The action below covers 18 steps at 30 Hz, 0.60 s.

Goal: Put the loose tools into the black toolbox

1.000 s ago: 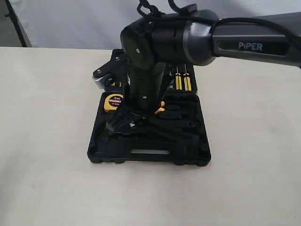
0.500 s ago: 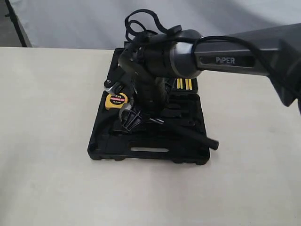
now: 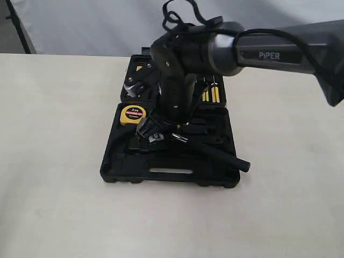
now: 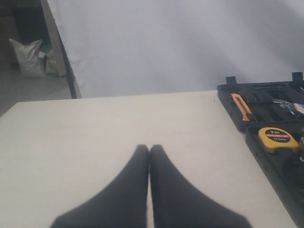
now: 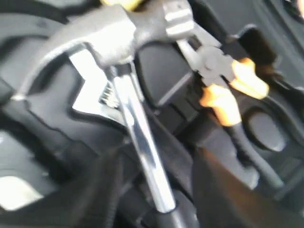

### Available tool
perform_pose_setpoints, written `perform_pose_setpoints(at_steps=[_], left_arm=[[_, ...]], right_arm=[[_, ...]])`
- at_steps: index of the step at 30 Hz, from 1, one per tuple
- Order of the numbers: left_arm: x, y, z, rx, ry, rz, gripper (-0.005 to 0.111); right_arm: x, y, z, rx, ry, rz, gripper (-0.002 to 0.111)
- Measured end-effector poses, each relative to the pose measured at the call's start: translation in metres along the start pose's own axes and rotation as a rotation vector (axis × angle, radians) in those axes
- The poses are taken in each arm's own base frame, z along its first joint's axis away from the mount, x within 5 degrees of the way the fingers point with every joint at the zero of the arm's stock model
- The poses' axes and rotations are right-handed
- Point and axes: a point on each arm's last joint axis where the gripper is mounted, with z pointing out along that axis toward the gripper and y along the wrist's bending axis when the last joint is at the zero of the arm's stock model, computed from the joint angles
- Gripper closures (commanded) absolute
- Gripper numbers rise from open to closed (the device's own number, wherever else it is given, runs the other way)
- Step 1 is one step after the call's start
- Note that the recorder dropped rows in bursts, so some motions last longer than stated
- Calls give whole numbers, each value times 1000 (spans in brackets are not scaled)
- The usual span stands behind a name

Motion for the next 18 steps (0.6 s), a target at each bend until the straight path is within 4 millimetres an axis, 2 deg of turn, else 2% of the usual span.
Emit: perform_pose_setpoints(at_steps=[4, 8, 12, 15, 18], left_arm=[[0, 0, 0, 0, 0, 0, 105], [0, 0, 0, 0, 0, 0, 105], [0, 0, 0, 0, 0, 0, 105], [0, 0, 0, 0, 0, 0, 105], [0, 0, 0, 0, 0, 0, 105]], right_arm=[[0, -14, 1, -87, -9, 35, 89], [4, -25, 13, -132, 27, 83, 89], [5, -27, 13, -138, 35, 82, 89], [6, -26, 13, -150, 42, 87, 83], [7, -26, 10, -155, 53, 89, 67]])
